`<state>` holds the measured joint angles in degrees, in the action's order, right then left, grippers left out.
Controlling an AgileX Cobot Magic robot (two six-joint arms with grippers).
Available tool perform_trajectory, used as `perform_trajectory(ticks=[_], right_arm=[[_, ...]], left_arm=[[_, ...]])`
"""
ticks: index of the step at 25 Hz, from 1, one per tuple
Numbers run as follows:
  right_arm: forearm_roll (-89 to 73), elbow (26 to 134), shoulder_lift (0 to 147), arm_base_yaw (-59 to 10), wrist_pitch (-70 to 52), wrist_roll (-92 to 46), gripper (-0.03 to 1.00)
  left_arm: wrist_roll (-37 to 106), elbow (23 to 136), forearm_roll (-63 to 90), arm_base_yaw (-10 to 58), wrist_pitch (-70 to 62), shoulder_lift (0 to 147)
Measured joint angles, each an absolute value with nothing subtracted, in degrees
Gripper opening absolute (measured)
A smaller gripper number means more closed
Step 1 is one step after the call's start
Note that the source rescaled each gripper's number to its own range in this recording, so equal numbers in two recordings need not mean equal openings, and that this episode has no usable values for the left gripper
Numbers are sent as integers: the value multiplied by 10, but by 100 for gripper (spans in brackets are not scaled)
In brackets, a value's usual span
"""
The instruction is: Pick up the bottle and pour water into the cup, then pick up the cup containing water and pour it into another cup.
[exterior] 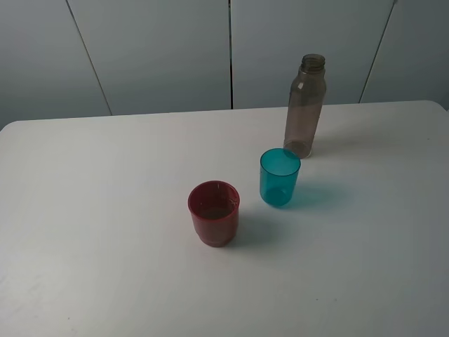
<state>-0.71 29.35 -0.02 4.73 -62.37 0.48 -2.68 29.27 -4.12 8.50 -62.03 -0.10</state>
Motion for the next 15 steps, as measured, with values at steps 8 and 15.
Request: perform_trajectory(ticks=[8, 15], right_arm=[[4, 293, 0, 47, -624, 10, 100], [4, 293, 0, 47, -624, 12, 100]], left_arm=[[-27, 293, -41, 85, -620, -1], [-27, 293, -41, 85, -620, -1]])
